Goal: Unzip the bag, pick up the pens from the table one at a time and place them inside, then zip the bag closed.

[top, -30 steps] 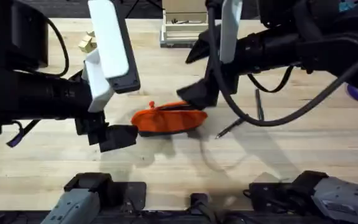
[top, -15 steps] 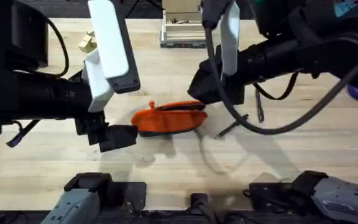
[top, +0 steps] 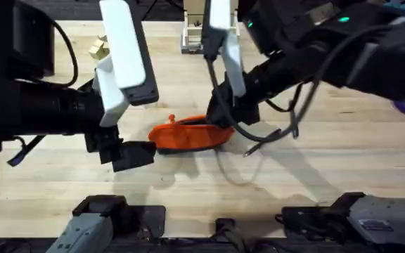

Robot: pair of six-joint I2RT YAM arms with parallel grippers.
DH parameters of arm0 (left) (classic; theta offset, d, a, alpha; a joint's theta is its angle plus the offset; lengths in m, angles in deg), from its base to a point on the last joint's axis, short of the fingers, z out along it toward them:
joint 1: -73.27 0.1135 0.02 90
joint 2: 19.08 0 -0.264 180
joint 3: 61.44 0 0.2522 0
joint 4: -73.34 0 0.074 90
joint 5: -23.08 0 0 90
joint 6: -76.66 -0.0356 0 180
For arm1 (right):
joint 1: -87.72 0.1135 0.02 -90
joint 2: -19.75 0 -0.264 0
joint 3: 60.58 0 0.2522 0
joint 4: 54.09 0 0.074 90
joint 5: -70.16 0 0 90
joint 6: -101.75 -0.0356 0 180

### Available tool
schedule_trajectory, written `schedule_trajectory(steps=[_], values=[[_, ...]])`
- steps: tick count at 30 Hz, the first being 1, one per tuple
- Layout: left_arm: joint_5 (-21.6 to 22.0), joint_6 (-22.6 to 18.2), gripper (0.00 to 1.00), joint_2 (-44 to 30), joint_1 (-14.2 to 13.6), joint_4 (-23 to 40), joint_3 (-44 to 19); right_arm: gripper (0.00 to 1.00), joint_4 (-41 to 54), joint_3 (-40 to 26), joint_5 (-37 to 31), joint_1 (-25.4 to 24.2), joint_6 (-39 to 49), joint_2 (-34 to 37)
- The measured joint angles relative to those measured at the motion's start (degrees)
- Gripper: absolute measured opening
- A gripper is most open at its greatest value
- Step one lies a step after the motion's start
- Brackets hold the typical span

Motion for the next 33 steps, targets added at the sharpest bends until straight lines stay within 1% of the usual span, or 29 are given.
schedule_trajectory(steps=[10, 16, 22, 33], values=[[0.0, 0.0, 0.993, 0.0, 0.0, 0.0, 0.0, 0.032, -0.2, 0.0, 1.5, 0.0, 0.8, 6.2], [0.0, 0.0, 0.993, 0.0, 0.0, 0.0, 0.0, 0.032, -0.9, 0.0, 1.5, 0.0, 1.5, 7.5], [0.0, 0.0, 0.993, 0.0, 0.0, 0.0, 0.0, 0.031, -3.9, 0.0, 1.5, 0.0, 1.9, 8.7], [0.0, 0.0, 0.993, 0.0, 0.0, 0.0, 0.0, 0.031, -8.9, 0.0, 1.7, 0.7, 2.1, 8.7]])
